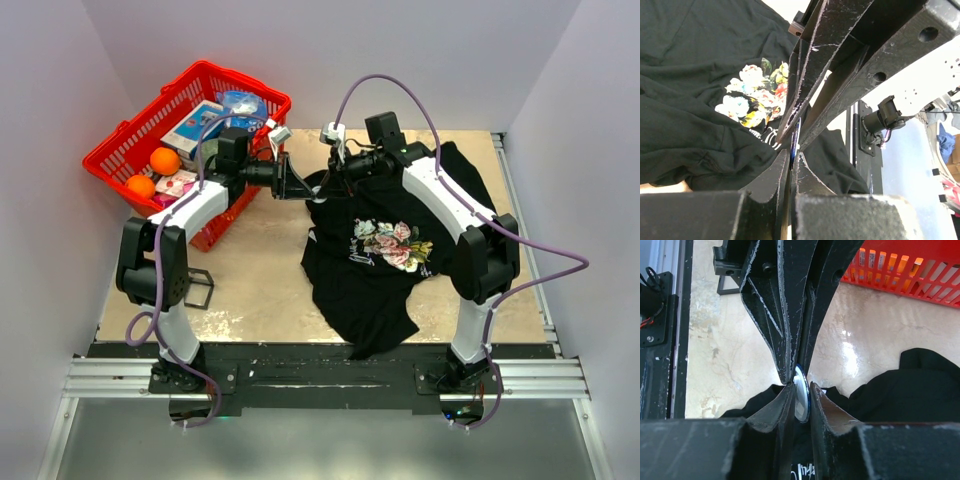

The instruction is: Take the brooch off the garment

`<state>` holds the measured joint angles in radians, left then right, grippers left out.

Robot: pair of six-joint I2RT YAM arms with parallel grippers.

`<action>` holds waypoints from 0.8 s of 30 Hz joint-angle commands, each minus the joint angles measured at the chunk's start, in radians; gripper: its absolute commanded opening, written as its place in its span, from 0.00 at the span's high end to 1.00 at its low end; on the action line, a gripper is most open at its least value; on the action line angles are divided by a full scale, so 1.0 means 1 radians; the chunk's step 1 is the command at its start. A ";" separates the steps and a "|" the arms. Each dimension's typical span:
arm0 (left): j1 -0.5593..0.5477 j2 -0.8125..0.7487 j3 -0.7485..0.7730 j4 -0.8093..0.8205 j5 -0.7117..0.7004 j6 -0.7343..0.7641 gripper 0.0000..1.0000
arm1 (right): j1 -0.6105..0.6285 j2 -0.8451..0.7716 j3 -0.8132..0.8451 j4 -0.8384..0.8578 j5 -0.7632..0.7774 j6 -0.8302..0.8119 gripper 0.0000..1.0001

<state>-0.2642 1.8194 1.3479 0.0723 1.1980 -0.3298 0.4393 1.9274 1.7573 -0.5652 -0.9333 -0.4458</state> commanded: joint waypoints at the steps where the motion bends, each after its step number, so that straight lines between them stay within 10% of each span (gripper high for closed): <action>1: -0.041 -0.046 0.077 0.208 0.097 -0.097 1.00 | 0.067 0.039 -0.038 -0.004 -0.001 -0.007 0.78; 24: -0.041 -0.052 0.079 0.149 0.084 -0.038 1.00 | 0.067 0.053 -0.027 -0.021 -0.039 0.003 0.57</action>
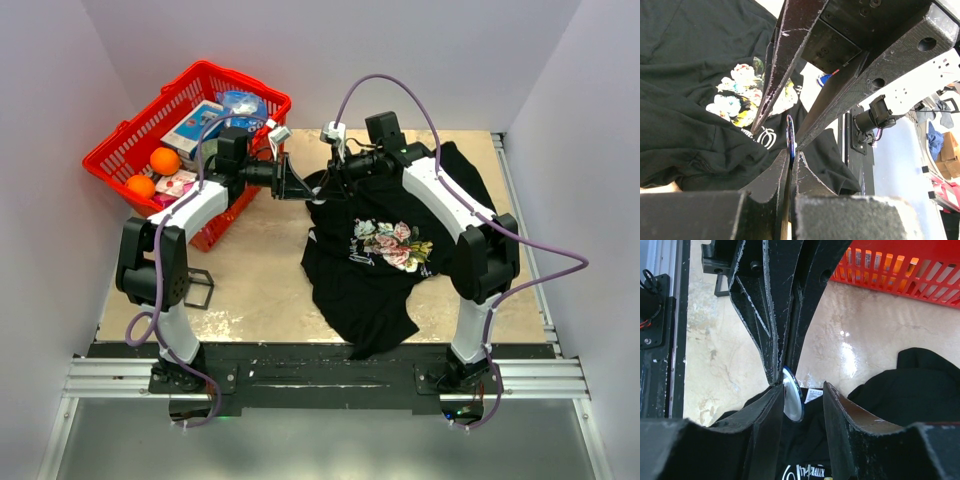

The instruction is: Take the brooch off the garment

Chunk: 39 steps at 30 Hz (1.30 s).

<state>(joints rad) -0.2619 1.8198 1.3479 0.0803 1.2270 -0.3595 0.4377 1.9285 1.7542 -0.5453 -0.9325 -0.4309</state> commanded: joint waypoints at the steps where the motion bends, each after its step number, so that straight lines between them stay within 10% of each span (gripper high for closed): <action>1: -0.043 -0.054 0.079 0.136 0.054 -0.003 1.00 | 0.067 0.052 -0.019 -0.047 -0.043 -0.019 0.57; 17: -0.051 -0.068 0.142 -0.316 -0.106 0.474 1.00 | 0.001 0.049 0.034 -0.116 -0.178 -0.078 0.56; 39: -0.051 -0.062 0.152 -0.327 -0.172 0.499 1.00 | -0.073 0.040 0.234 -0.552 -0.138 -0.388 0.50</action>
<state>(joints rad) -0.3157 1.7866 1.4559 -0.2554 1.0542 0.1169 0.3664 1.9926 1.9472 -0.9962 -1.0649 -0.7345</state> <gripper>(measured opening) 0.043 0.511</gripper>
